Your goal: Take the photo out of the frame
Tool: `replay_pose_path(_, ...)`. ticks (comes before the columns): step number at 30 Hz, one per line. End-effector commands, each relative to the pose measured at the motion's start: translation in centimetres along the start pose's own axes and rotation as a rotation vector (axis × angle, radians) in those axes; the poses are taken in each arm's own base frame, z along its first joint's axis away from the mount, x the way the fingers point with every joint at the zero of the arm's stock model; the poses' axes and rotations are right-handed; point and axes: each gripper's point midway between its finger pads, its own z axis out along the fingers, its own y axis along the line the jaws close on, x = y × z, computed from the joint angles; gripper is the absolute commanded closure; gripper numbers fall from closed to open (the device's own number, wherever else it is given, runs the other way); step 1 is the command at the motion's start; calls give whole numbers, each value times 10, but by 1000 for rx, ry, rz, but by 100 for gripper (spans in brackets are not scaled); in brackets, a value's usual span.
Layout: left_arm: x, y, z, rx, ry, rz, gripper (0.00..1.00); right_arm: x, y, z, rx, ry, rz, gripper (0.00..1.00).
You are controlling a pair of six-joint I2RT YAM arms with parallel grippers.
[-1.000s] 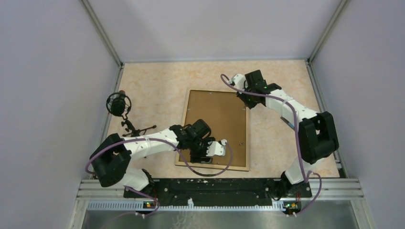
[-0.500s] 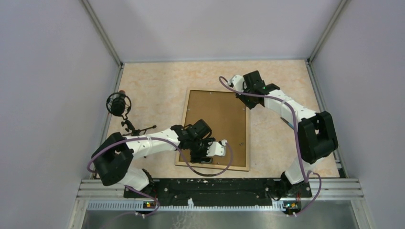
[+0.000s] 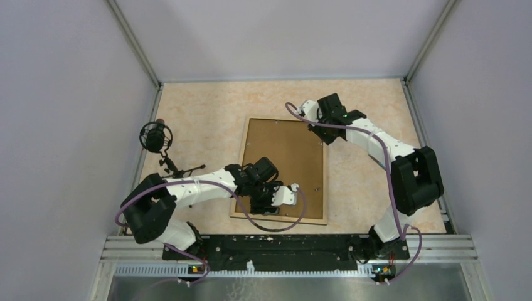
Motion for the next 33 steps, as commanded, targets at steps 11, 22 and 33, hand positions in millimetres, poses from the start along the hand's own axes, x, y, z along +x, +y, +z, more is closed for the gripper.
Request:
replay_pose_path(11, -10, 6, -2, -23, -27, 8, 33, -10, -9, -13, 68, -9, -7, 100)
replay_pose_path(22, -9, 6, -1, -23, -26, 9, 33, -5, -8, -6, 89, 13, -30, 100)
replay_pose_path(33, -10, 7, -1, -26, -26, 13, 33, -1, 18, -5, -62, 47, -14, 100)
